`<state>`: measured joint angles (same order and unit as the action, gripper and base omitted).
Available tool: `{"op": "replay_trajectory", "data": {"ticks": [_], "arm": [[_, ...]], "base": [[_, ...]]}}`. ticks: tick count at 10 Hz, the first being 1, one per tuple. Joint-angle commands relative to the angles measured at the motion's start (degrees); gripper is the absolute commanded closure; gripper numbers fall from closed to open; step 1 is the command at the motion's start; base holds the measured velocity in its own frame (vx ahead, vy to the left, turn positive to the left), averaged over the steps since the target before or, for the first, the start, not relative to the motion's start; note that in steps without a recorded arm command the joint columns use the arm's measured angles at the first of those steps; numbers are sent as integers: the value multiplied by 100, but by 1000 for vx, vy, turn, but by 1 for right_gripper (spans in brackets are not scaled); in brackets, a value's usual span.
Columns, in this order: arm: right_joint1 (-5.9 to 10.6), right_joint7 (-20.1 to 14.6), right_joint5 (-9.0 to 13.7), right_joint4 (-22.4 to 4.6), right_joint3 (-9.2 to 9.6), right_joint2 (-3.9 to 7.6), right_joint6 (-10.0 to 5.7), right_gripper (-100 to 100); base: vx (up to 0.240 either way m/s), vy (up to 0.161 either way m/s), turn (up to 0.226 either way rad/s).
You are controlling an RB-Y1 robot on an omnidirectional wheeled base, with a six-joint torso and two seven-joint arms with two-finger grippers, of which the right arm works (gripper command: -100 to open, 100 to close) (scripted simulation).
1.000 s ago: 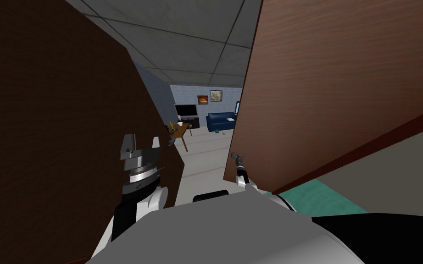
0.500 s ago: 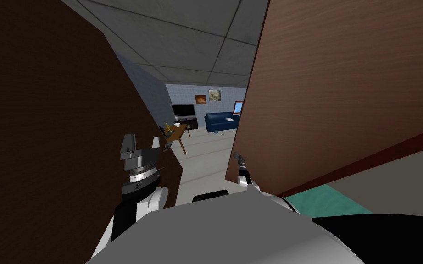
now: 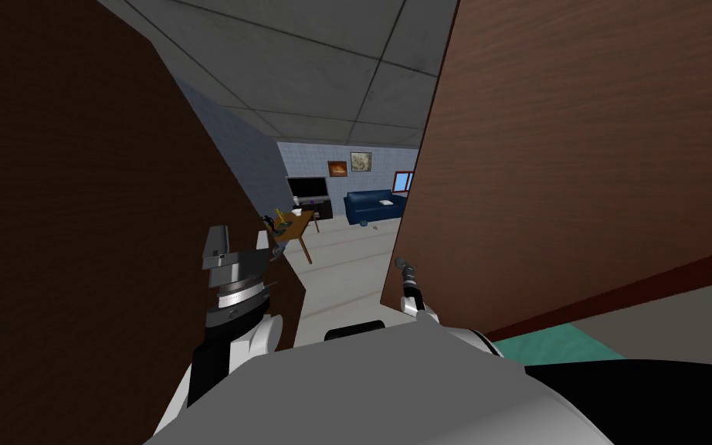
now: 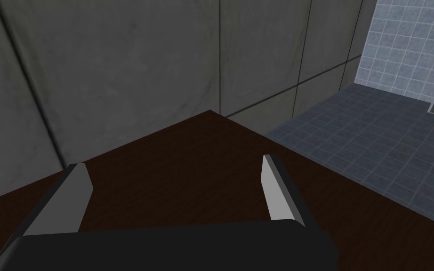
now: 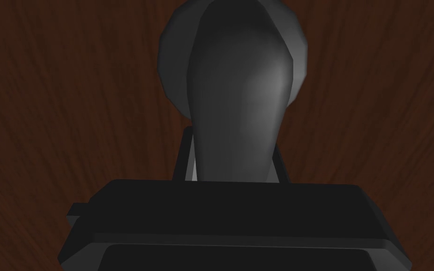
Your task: Push the door open
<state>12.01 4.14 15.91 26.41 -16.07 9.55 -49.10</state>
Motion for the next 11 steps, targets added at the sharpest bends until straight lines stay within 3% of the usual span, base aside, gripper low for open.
{"op": "replay_trajectory", "data": {"ticks": [1, 6, 8, 9, 11], "arm": [[-114, 50, 40, 231, -64, 1, 81, 100], [-145, 142, 205, 194, -293, 58, 52, 100], [-168, 213, 332, 165, -470, 103, 29, 100], [-168, 213, 332, 316, -470, 103, 29, 100], [-168, 213, 332, 343, -470, 103, 29, 100]], "base": [[166, -2, -29], [181, -12, -32], [208, -28, -48], [153, -5, -42], [38, 1, 3]]}}
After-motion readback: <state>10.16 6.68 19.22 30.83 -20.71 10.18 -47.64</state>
